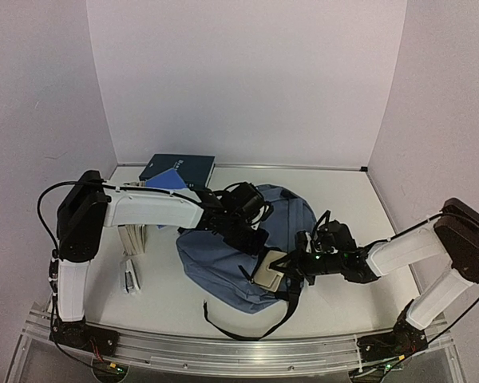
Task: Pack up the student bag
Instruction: Place the personal item in the student bag, then zip the student bag at the center of the board.
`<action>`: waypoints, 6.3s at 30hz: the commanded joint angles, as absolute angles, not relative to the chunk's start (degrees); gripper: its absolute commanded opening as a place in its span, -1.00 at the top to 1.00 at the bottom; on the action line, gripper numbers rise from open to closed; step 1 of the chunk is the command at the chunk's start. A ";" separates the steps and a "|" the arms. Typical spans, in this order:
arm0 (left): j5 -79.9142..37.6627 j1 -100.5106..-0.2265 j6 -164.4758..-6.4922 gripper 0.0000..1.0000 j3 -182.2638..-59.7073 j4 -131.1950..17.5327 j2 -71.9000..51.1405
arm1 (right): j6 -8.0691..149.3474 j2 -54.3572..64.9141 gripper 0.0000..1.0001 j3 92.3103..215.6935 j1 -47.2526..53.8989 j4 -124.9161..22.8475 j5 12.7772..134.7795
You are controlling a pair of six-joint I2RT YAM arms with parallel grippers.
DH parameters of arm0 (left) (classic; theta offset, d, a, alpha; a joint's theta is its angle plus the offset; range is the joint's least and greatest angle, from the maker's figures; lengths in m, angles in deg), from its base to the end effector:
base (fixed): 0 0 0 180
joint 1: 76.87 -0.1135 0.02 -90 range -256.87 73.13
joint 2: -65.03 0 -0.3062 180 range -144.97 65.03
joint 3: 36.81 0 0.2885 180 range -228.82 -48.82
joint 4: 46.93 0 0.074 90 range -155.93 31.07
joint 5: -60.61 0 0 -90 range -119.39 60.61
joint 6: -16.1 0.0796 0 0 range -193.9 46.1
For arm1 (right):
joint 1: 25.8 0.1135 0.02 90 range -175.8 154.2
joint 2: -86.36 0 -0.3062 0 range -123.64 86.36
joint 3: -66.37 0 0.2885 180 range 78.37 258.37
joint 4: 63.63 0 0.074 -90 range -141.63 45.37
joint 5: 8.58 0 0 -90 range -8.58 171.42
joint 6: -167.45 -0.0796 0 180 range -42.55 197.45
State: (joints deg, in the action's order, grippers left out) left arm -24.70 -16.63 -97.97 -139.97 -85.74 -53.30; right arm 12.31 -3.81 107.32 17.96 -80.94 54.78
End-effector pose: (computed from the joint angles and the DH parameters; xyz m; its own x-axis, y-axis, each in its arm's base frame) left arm 0.2594 -0.4667 0.1835 -0.7292 0.4563 -0.5100 0.6480 0.6999 -0.3002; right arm 0.2155 0.2558 0.1245 -0.9709 0.1932 -0.1418 -0.0291 0.4924 0.8699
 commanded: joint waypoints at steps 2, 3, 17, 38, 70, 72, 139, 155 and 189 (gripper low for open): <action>-21.29 -16.67 -99.17 1.00 -140.12 -79.07 -47.15 | 6.92 -3.07 1.00 106.13 18.67 -86.50 62.50; -20.94 -16.66 -99.26 0.99 -139.82 -79.44 -47.16 | 5.85 -2.88 1.00 105.85 18.67 -87.78 63.71; -17.77 -16.66 -100.52 1.00 -139.08 -77.73 -47.29 | -0.38 -13.84 1.00 109.96 19.37 -101.87 66.40; -18.03 -19.83 -104.59 1.00 -135.48 -75.51 -45.50 | 16.98 2.65 -0.14 112.30 21.81 -64.98 78.76; -12.93 -19.81 -100.71 1.00 -136.82 -77.72 -48.37 | 23.74 -14.16 0.74 119.57 23.45 -85.67 69.23; -14.38 -19.85 -100.75 0.97 -136.80 -78.38 -47.59 | 23.67 -11.10 0.64 116.78 23.49 -85.19 70.03; -22.96 -28.97 -123.54 0.99 -93.55 -69.49 -25.22 | 32.91 -15.45 1.00 144.43 44.52 -28.09 104.60; -26.94 -31.59 -113.23 0.20 -105.23 -74.86 -29.83 | 34.60 -14.57 1.00 142.66 39.74 -38.88 92.36; -24.14 -34.29 -118.99 0.70 -103.84 -59.24 -32.89 | 31.10 2.73 0.16 121.80 27.35 -52.58 76.14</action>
